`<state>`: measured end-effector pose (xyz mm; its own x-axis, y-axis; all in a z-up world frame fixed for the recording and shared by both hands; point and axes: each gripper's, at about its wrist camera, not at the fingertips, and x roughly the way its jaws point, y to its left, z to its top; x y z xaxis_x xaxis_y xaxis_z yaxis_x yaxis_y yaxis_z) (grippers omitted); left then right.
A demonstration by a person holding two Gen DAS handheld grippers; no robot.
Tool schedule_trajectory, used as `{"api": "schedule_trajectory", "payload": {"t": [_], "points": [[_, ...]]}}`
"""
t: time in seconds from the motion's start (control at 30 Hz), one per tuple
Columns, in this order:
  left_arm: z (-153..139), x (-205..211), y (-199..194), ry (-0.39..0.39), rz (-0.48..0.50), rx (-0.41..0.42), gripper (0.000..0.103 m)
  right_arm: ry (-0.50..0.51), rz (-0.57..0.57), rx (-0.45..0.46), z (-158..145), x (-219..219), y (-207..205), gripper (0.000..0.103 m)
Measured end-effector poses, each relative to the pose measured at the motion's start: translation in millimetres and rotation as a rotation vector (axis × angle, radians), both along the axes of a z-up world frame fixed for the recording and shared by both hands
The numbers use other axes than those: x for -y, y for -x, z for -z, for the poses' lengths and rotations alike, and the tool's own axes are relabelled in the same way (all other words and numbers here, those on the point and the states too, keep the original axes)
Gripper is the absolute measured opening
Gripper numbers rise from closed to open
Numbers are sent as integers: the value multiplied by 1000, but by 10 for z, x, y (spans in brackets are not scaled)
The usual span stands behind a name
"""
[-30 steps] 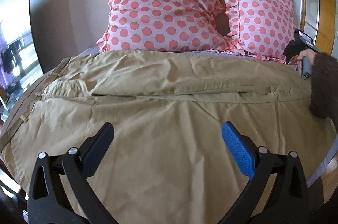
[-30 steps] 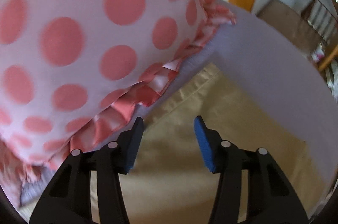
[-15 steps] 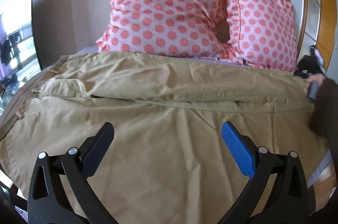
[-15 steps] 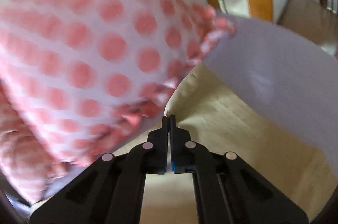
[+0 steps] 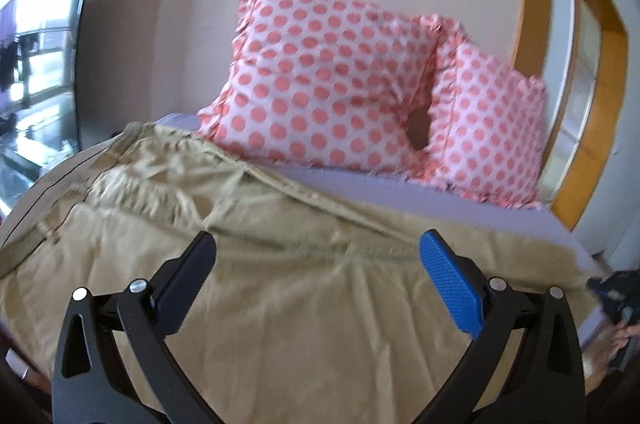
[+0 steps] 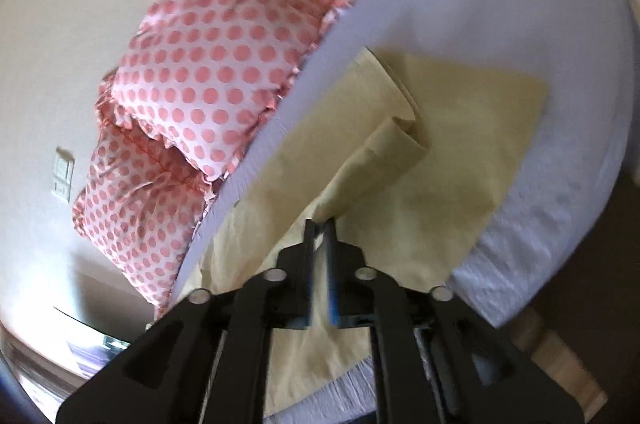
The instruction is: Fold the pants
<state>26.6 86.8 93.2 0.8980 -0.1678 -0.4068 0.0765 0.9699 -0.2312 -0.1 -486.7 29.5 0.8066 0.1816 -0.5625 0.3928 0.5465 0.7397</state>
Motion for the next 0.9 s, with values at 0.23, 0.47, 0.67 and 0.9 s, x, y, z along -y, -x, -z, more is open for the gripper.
{"api": "schedule_trajectory", "payload": {"t": [0.23,0.47,0.67,0.9], "points": [[-96,-397,-438,39,-62,-52,101,-62,19,-65,133,76,-39,47],[75,-862,-1120,189,-172,-235,101,-70,63,-157,78,54,40,43],[136,-886,-1849,137,-237,-357,101,-39,124,-121,117,131,-188,19],[553,-1001,-2658,128,-300,-609,78,-106,118,18,245,351,-217,3]]}}
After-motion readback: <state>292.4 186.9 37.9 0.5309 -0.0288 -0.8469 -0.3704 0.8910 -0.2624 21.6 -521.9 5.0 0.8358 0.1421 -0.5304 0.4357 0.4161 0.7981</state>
